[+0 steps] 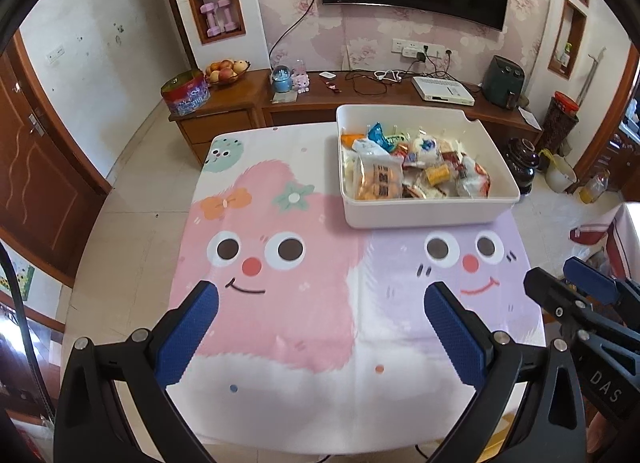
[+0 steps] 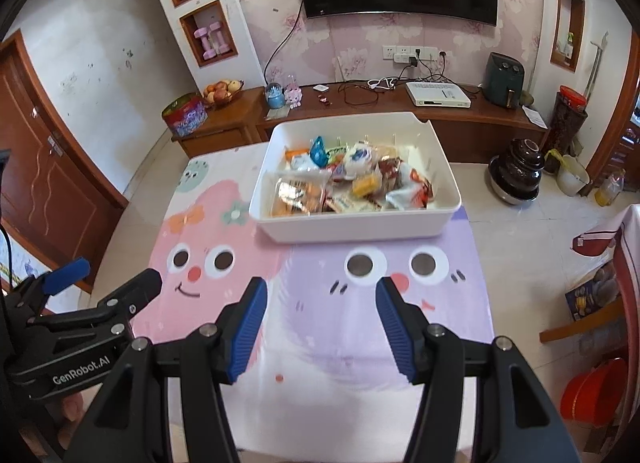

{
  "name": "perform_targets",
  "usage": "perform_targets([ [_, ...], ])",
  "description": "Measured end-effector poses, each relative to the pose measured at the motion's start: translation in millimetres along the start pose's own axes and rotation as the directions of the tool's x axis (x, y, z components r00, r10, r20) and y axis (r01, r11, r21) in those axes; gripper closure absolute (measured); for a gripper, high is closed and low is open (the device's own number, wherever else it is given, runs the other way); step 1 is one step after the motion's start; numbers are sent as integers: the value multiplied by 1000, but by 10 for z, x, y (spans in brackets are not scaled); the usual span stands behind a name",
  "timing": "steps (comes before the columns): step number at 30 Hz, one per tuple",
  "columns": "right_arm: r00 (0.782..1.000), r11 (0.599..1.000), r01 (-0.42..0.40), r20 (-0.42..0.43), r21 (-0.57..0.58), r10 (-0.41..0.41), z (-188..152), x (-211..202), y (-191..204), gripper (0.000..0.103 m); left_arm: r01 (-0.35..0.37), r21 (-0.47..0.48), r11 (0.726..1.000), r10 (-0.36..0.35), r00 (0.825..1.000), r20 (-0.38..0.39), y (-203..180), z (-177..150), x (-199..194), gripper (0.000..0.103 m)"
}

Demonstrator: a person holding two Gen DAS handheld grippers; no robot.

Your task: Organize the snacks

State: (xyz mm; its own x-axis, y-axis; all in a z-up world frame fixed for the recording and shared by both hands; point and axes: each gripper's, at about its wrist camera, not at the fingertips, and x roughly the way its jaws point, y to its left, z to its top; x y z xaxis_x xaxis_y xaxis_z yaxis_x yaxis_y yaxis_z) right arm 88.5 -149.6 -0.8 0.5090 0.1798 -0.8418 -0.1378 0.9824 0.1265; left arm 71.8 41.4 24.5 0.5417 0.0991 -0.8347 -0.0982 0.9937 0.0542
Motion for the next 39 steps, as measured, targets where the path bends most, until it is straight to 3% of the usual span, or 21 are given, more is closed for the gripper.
perform_targets([
  [13,1000,1000,13,8,-5,-13,-309,-249,149,46,33,-1,999,-33,999,-13,69,-252,-177,1],
  [39,998,998,55,0,23,-55,-378,-399,186,46,65,9,998,-65,998,10,105,-273,-312,1],
])
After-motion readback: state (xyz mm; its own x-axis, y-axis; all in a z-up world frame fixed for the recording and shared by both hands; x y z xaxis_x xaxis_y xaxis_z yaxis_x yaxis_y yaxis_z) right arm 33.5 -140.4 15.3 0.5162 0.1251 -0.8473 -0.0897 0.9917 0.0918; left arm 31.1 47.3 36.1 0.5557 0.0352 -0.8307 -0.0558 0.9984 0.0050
